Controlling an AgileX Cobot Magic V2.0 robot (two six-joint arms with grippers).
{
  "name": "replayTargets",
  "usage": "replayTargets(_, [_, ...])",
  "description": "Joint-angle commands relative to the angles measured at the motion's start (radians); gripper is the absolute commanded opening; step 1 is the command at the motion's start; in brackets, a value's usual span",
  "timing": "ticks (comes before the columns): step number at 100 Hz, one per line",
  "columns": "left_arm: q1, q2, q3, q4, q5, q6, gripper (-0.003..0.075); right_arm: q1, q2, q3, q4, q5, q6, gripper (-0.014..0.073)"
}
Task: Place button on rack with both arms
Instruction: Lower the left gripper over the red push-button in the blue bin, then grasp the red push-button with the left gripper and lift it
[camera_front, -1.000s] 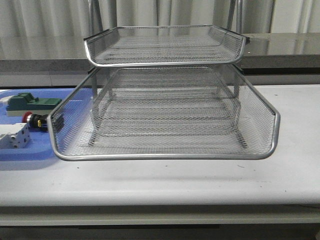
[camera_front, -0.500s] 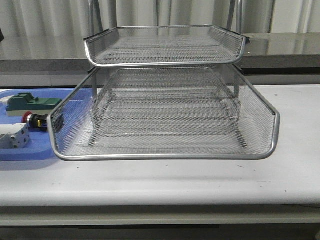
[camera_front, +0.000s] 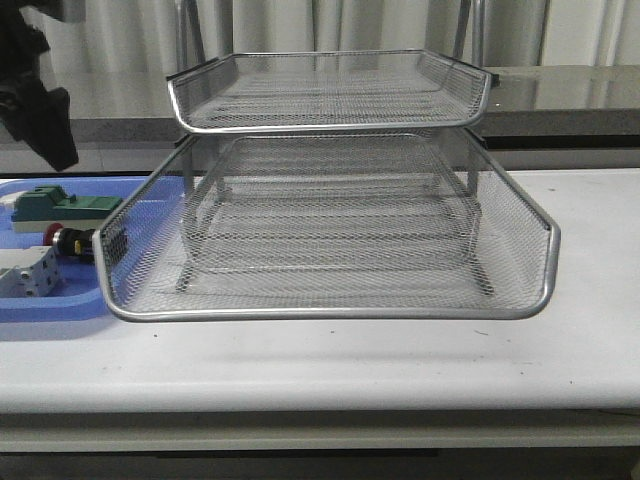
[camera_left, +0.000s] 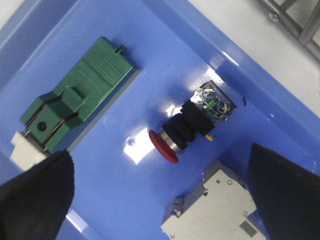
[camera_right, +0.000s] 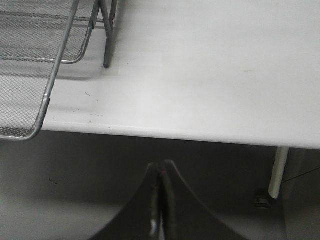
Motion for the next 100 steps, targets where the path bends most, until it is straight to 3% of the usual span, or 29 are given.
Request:
replayTargets(1, [-0.016, -0.010, -0.074, -0.022, 0.017, 0.046, 0.0669, -0.001, 0.003, -0.035, -0.004, -0.057, -0.001, -0.0068])
replayTargets(24, [-0.052, 0.065, -0.102, -0.022, 0.019, 0.117, 0.0669, -0.001, 0.003, -0.035, -0.004, -0.057, -0.001, -0.0068])
replayTargets(86, [-0.071, 0.173, -0.102, 0.010, -0.006, 0.125, 0.0668, -0.001, 0.003, -0.035, -0.004, -0.057, -0.001, -0.0068])
replayTargets(93, [-0.071, 0.173, -0.102, 0.010, -0.006, 0.125, 0.0636, -0.001, 0.003, -0.035, -0.004, -0.057, -0.001, -0.0068])
replayTargets(100, [-0.071, 0.173, -0.102, 0.010, -0.006, 0.125, 0.0556, -0.001, 0.003, -0.035, -0.004, -0.057, -0.001, -0.0068])
